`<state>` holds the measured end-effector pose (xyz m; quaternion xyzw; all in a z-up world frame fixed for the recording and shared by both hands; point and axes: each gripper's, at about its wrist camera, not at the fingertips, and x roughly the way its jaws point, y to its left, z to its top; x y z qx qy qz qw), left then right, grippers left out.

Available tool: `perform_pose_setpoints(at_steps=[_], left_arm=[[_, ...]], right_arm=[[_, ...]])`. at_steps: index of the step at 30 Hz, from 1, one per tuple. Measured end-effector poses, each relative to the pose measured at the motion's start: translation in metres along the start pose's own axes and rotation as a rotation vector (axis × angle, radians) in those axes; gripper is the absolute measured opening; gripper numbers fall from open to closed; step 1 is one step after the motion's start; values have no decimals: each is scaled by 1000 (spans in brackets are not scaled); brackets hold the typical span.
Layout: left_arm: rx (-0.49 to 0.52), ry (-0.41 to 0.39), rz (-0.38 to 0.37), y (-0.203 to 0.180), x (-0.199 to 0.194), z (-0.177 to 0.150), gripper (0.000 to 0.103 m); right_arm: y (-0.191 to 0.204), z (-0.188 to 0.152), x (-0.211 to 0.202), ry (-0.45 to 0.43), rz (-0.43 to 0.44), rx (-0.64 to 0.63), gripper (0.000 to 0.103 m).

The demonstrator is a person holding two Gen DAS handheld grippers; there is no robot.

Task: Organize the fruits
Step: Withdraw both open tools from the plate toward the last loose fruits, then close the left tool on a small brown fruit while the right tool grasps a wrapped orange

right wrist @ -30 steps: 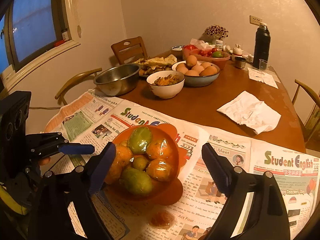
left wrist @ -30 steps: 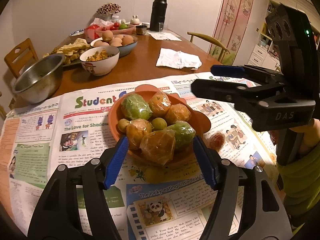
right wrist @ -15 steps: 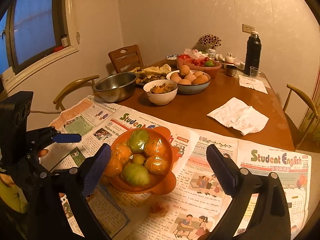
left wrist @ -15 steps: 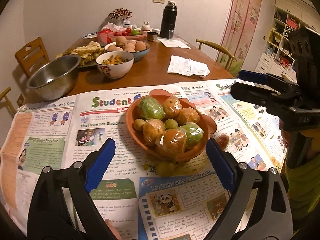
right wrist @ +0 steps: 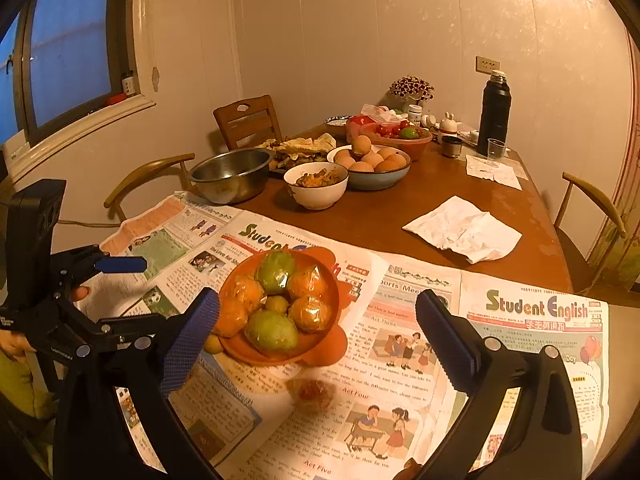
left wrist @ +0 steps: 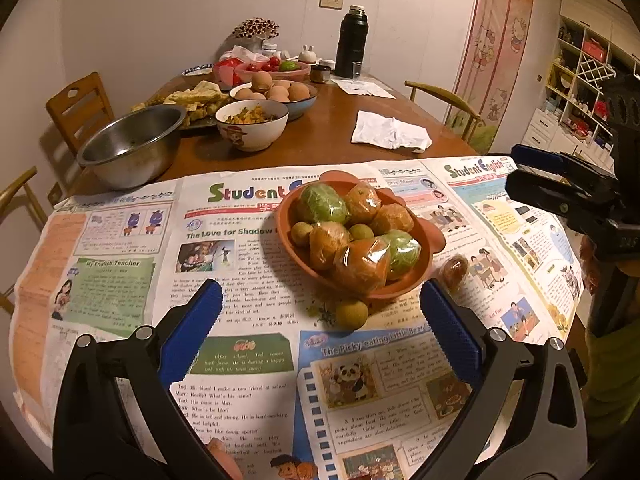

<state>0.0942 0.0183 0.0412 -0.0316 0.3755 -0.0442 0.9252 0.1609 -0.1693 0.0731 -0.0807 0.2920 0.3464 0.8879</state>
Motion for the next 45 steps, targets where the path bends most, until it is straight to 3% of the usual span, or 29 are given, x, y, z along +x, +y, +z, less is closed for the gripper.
perform_pose_setpoints(at_steps=[25,45], left_arm=[[0,22,17,-4,-5,-21,93],[6,75,-1,-6,19,-29,93]], right_arm=[[12,-42,-5,63,-6,-1,98],[6,-65,22,150,-33,0,98]])
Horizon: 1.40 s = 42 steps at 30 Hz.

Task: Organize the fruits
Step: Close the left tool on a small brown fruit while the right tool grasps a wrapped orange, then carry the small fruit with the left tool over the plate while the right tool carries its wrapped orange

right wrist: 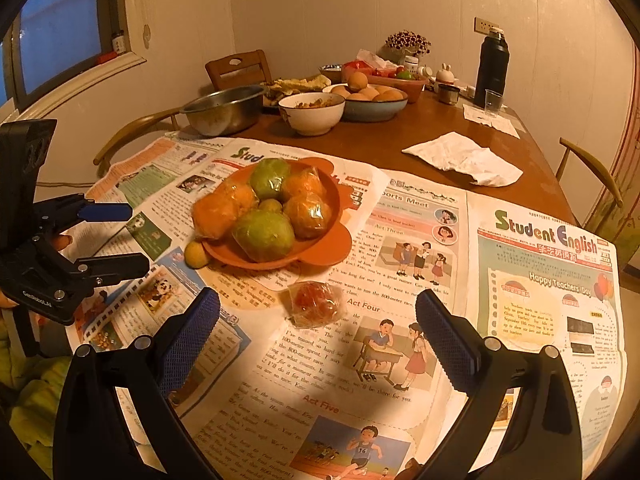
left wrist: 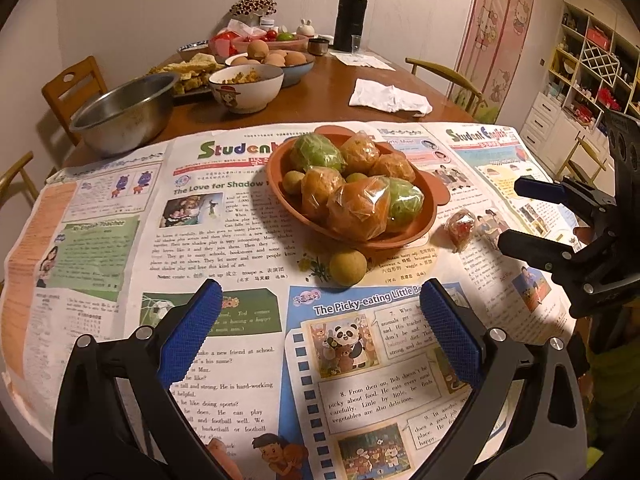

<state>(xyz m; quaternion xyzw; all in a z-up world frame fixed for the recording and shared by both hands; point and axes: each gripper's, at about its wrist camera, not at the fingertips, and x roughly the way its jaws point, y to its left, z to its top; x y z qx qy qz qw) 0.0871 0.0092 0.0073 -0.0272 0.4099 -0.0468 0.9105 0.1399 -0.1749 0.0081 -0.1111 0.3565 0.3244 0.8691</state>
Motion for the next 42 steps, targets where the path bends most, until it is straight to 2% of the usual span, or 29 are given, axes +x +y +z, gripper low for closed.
perform_pose_setpoints(at_steps=[4,6,7,8,17,22,26,29,31,35,39,42], left_arm=[[7,12,-14,-2,7,-1,93],[4,19,-20,-1,10,-1,88],[3,22,-24,0,11,-1,86],[1,24,-26,0,12,-2,84],[3,40,-62,2,22,0,61],[12,47,-83,-1,28,2,51],[12,61,-98,-3,35,4,37],[9,63,-103,-3,38,5,37],[8,68,-105,-3,41,6,32],[9,76,-112,-4,45,7,30],[14,78,-116,-4,48,7,18],[14,79,-121,-4,49,8,18]], right_arm=[[-1,-2,8,25,-6,-9,97],[-1,-2,13,35,-8,-16,94],[-1,-2,17,44,0,-21,79],[-1,-2,19,52,6,-25,72],[4,4,47,123,40,-53,39],[1,2,49,124,58,-47,37],[-3,-1,45,117,77,-24,36],[-6,-5,41,111,90,-4,36],[-6,-6,40,109,94,0,36],[-7,-8,37,107,101,8,36],[-7,-9,32,93,108,18,36],[-8,-8,28,83,107,19,36]])
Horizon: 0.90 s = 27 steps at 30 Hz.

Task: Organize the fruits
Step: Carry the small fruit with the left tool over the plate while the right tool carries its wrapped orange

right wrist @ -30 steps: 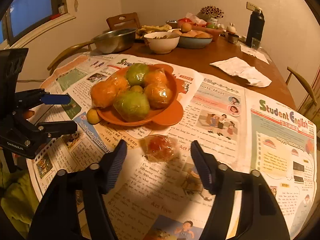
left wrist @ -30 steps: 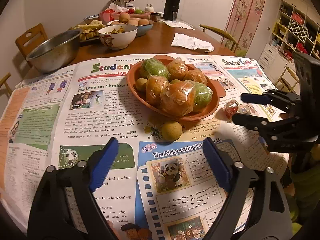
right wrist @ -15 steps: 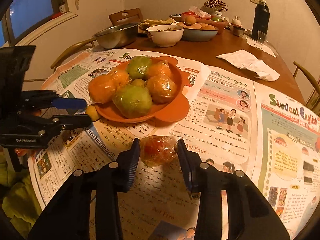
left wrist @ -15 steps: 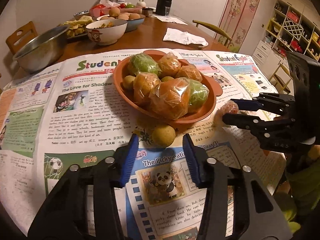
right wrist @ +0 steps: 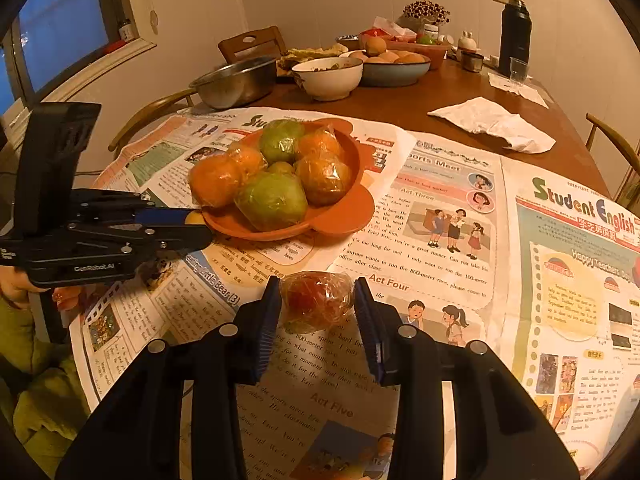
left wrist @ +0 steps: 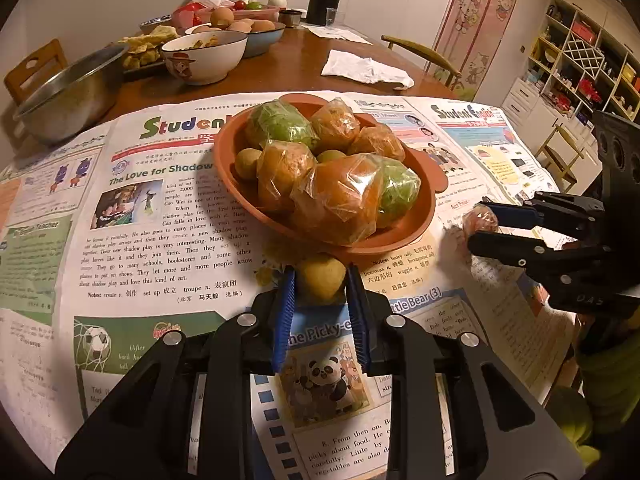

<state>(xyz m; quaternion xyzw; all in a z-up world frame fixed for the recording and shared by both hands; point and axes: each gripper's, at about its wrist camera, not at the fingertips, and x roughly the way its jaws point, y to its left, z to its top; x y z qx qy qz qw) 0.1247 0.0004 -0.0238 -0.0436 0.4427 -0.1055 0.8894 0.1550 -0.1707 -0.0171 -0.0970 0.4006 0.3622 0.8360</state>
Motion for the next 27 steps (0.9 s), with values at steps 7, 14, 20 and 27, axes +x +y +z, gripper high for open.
perform_pose_setpoints(at_steps=[7,14,20,27], left_arm=[[-17,-25,-5,7,-14,-2,18],[-41,-86,35,25,-41,7,18],[-46,-102,43,36,-45,30,18],[-28,-93,40,42,-32,58,18]], right_arm=[[1,4,-11,-28,2,-4,36],[5,24,-22,-76,14,-28,36],[10,45,-22,-102,28,-53,35],[11,69,-11,-108,39,-69,36]])
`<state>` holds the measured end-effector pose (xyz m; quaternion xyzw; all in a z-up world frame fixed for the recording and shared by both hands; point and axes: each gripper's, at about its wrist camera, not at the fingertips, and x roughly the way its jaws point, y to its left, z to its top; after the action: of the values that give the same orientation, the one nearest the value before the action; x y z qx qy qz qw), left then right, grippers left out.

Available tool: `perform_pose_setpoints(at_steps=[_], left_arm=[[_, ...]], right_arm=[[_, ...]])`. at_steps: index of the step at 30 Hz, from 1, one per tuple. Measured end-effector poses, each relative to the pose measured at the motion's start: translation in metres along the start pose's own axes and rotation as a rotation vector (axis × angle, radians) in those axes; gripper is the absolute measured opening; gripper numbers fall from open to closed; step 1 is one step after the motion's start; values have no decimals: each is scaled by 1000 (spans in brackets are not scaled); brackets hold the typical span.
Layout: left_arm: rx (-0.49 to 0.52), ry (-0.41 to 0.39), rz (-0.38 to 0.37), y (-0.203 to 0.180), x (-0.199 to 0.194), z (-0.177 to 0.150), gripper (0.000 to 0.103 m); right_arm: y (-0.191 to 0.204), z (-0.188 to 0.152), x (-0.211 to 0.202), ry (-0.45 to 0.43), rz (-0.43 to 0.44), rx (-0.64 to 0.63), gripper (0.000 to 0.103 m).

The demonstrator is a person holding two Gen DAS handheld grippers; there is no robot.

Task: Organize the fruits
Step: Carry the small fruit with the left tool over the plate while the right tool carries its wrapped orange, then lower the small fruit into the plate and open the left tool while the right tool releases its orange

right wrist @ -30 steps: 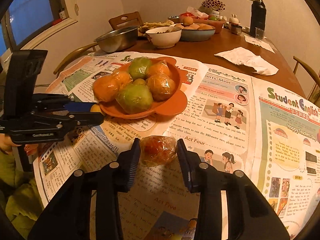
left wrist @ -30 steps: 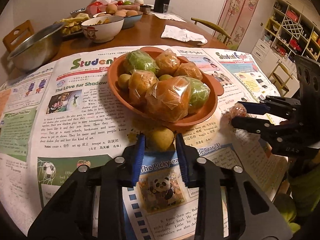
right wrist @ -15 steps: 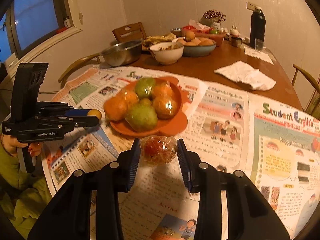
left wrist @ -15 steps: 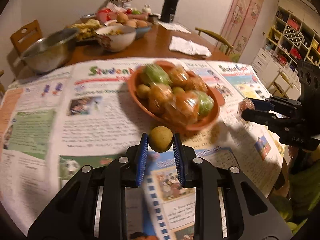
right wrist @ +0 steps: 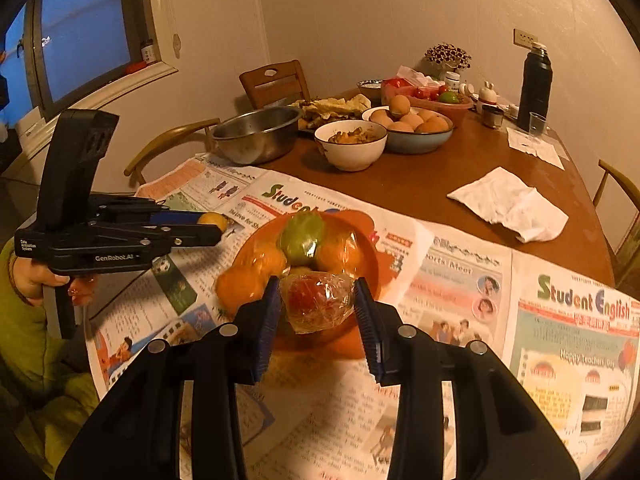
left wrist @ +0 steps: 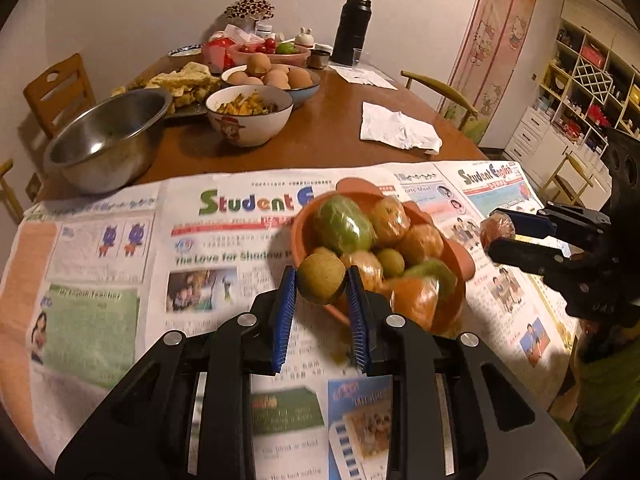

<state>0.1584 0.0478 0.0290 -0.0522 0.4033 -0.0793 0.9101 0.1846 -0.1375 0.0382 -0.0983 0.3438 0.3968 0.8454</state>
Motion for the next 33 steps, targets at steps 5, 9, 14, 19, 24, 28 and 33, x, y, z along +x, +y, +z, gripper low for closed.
perform_pose_setpoints(at_steps=[5,9,14,19,24,28,33], left_arm=[[10,23,-11,3,17,11,18],[12,40,-29,4,30,18,18],[10,54,-38,6,41,21,18],[3,61,-45,9,47,21,18],[-2,64,-47,11,51,21,18],[-6,62,-49,12,51,21,18],[-11,61,-56,15,51,21,18]], right_arm=[[-1,9,12,8,10,-4,36],[-1,14,21,18,18,-5,36],[-1,18,29,26,24,-8,36],[0,20,37,35,30,-8,36],[2,23,45,46,33,-14,36],[3,25,52,56,37,-19,36],[6,26,62,71,38,-26,36]])
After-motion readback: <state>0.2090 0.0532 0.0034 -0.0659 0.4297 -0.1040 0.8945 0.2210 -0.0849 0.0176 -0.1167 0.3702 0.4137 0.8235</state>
